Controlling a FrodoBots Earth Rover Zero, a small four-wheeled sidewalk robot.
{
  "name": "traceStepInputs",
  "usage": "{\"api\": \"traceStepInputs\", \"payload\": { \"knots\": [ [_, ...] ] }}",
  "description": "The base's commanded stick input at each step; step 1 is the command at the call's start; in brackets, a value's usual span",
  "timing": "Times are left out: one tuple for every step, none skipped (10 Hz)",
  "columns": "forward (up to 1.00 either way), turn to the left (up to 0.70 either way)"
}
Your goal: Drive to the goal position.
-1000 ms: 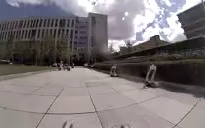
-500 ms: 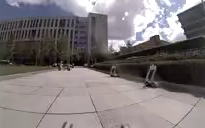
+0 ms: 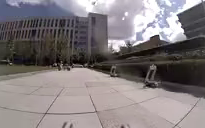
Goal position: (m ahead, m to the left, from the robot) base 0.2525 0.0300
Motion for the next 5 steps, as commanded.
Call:
{"api": "traceStepInputs", "payload": {
  "knots": [
    [0.04,0.0],
    [0.05,0.0],
    [0.05,0.0],
    [0.05,0.0],
    [0.05,0.0]
  ]
}}
